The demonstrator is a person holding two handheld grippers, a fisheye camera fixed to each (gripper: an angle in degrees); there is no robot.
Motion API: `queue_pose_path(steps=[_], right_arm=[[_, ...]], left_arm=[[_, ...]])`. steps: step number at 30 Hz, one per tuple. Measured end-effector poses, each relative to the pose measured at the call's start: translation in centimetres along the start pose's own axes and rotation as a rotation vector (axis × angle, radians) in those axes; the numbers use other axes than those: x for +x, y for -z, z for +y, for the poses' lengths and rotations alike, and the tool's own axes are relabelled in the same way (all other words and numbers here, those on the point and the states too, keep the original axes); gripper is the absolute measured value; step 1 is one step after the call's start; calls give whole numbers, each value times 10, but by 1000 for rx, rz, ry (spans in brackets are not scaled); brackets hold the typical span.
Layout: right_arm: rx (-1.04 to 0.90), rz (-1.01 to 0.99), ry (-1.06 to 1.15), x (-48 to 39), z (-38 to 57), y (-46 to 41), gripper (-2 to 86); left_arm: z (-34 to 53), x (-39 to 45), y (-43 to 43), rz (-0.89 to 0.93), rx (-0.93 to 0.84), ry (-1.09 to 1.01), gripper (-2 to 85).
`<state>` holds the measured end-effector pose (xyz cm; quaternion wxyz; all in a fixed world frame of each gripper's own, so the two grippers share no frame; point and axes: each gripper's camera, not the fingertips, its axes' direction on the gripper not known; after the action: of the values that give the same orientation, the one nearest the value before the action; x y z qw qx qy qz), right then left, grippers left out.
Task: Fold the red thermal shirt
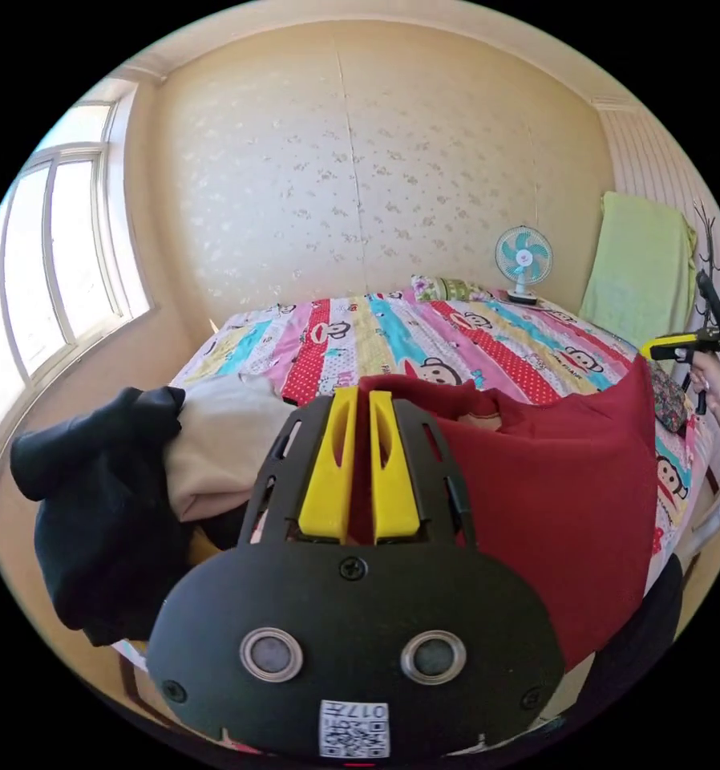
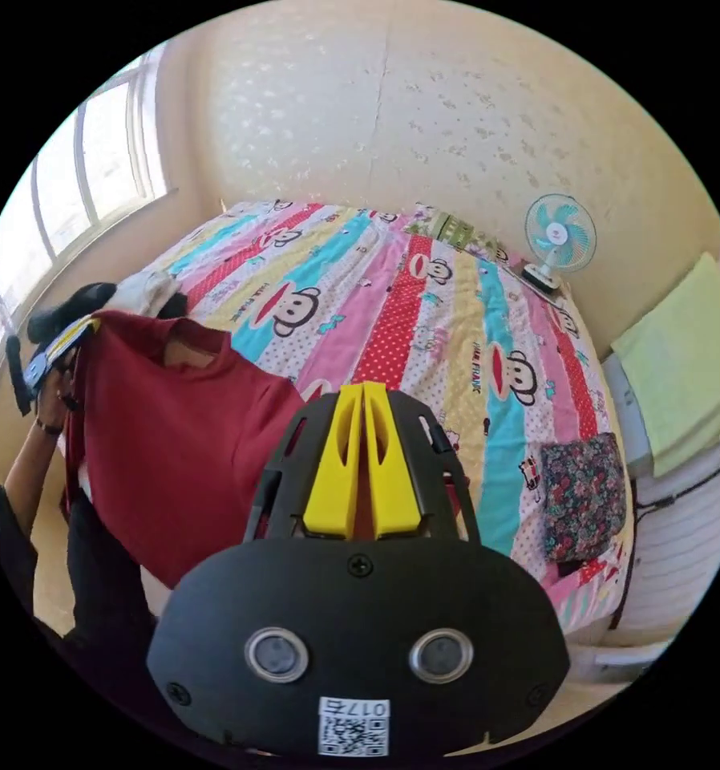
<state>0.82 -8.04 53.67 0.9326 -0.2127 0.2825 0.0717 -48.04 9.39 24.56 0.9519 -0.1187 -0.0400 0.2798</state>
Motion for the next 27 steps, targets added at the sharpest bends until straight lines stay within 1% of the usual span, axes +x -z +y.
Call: queue_pose_path(steps=[1, 2, 3, 4, 5, 6, 7, 8, 9, 10, 12, 13, 14, 15, 16, 17, 18, 20, 22, 24, 27], right_arm=[[30, 47, -43, 8, -1, 0, 13], [-23, -63, -142, 27, -5, -8, 13], [-120, -331, -181, 39, -7, -23, 15], [-163, -468, -173, 41, -6, -30, 17], [-220, -667, -136, 39, 3, -40, 20], [-250, -754, -113, 33, 20, -43, 29], [-268, -779, -91, 28, 31, -43, 33], [-330, -820, -21, 14, 55, -42, 47], [-419, -858, 61, -2, 85, -40, 67], [-462, -883, 96, -11, 102, -37, 81], [-556, -1021, 191, -35, 182, -15, 123], [-563, -1043, 199, -39, 203, -9, 124], [-590, -1048, 203, -46, 246, 2, 126], [-480, -998, 100, -41, 283, 18, 122], [-381, -973, 8, -32, 299, 32, 120], [-336, -956, -109, -24, 322, 46, 103], [-349, -962, -200, -21, 335, 52, 87], [-387, -977, -300, -18, 342, 57, 65], [-413, -976, -267, -26, 336, 60, 47], [-461, -892, -112, -31, 313, 64, 35], [-548, -783, -111, -12, 280, 73, 22]], left_arm=[[0, -4, -6, 12, 25, 25, 22], [1, -8, -18, 47, 12, 53, 28], [2, -7, -27, 68, -15, 40, 33], [5, -1, -54, 105, -125, -34, 43], [12, 4, -88, 113, -307, -95, 57], [18, 5, -103, 88, -408, -104, 65], [33, 1, -121, 1, -524, -112, 73], [49, -4, -121, -64, -529, -123, 77], [57, -7, -117, -81, -510, -126, 76], [71, -13, -102, -98, -462, -128, 77], [97, -23, -64, -108, -385, -107, 81], [120, -30, -33, -75, -348, -63, 83], [149, -36, -4, 6, -323, -5, 85], [164, -38, 9, 65, -321, 12, 85], [197, -41, 27, 176, -357, 39, 91], [226, -42, 36, 239, -432, 71, 96], [238, -42, 41, 260, -451, 81, 98], [258, -48, 68, 306, -393, 122, 100], [256, -46, 69, 316, -458, 131, 100], [252, -38, 70, 274, -492, 76, 94], [238, -12, 75, 181, -619, -180, 45]])
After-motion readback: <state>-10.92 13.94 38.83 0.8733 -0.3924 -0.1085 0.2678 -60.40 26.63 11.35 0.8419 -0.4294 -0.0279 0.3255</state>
